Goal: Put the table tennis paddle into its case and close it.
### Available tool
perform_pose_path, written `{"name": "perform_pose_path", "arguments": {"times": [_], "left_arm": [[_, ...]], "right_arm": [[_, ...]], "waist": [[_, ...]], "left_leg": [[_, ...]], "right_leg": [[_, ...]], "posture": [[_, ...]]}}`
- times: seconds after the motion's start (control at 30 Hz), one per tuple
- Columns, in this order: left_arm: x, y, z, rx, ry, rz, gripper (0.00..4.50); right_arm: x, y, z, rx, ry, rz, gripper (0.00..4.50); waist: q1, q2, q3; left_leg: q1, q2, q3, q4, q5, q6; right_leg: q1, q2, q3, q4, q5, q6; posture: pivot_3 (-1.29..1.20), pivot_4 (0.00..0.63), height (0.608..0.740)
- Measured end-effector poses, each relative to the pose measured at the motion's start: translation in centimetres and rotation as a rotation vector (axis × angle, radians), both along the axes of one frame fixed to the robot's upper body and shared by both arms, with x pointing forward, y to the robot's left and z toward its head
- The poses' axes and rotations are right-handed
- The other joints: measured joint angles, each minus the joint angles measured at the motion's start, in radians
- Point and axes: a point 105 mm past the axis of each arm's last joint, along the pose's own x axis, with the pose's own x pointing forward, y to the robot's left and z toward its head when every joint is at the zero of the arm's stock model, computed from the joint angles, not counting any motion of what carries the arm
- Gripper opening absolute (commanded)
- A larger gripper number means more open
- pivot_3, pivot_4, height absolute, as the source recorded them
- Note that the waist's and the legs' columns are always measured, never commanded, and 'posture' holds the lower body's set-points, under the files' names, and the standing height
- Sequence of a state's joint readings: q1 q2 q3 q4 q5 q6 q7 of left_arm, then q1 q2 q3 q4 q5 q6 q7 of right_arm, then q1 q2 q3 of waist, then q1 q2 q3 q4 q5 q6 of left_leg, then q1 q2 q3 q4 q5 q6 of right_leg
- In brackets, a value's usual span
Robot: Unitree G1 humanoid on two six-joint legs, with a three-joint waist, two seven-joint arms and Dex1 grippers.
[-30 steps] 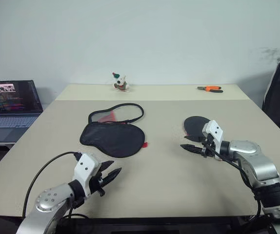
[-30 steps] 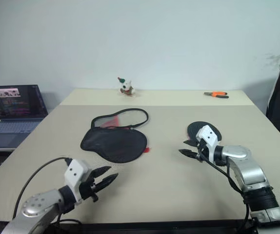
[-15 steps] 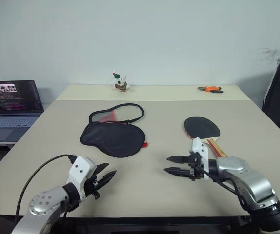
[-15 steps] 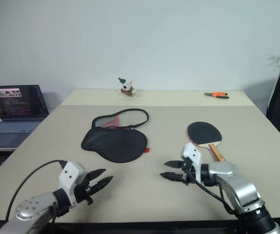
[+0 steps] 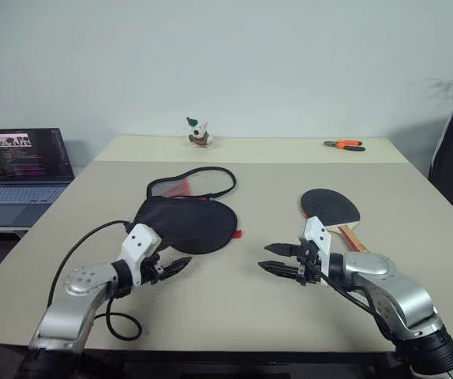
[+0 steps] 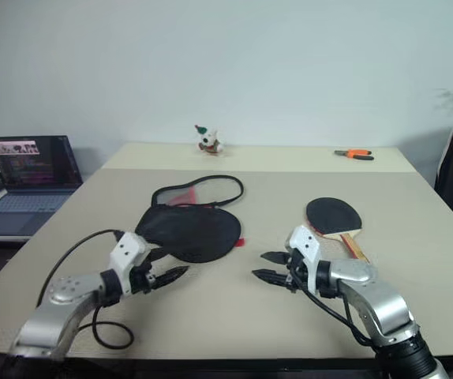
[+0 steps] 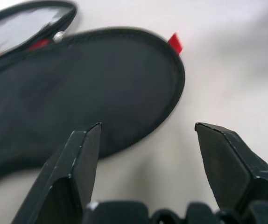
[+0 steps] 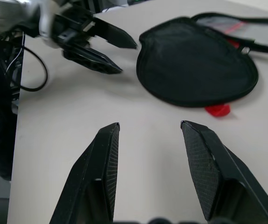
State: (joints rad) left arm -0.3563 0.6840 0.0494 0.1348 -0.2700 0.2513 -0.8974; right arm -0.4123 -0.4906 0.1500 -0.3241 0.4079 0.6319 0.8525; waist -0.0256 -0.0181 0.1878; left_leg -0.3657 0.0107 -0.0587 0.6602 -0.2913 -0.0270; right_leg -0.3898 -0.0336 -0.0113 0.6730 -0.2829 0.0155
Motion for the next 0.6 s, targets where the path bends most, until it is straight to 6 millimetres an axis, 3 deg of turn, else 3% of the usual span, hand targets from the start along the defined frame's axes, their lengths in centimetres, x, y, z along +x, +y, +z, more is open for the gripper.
{"name": "perform_pose_path", "arguments": {"times": [0.07,0.2,0.4,0.6], "left_arm": [[0.9,-0.2,0.4,0.01,0.0,-0.031,4.47],[1.9,-0.1,-0.3,0.055,0.035,-0.071,4.47],[2.0,-0.8,-2.0,0.147,0.108,-0.2,4.47],[2.3,-0.5,-1.8,0.194,0.11,-0.27,4.47]], "right_arm": [[-0.3,-0.3,0.2,-0.027,-0.014,0.023,2.27],[-0.2,-0.7,0.5,-0.05,-0.031,0.023,2.27],[0.1,-0.4,1.2,-0.04,-0.061,-0.002,2.27],[-0.1,-0.4,1.3,-0.037,-0.072,-0.014,2.27]], "waist": [[-0.001,0.0,0.0],[-0.006,0.0,0.0],[-0.004,0.0,0.0],[-0.004,0.0,0.0]], "left_leg": [[0.0,0.0,0.001,0.0,0.0,0.0],[0.0,0.0,0.002,0.0,0.0,0.0],[-0.001,0.0,0.002,0.0,0.0,0.0],[-0.001,0.0,0.002,0.0,0.0,0.0]], "right_leg": [[0.0,0.0,0.0,0.0,0.0,0.0],[-0.001,0.0,0.001,0.0,-0.001,0.001],[-0.002,0.0,0.0,0.001,-0.001,0.001],[-0.002,0.0,0.0,0.001,-0.001,0.001]], "posture": [[0.0,0.15,0.74],[0.0,0.15,0.74],[0.0,0.15,0.74],[0.0,0.15,0.74]]}}
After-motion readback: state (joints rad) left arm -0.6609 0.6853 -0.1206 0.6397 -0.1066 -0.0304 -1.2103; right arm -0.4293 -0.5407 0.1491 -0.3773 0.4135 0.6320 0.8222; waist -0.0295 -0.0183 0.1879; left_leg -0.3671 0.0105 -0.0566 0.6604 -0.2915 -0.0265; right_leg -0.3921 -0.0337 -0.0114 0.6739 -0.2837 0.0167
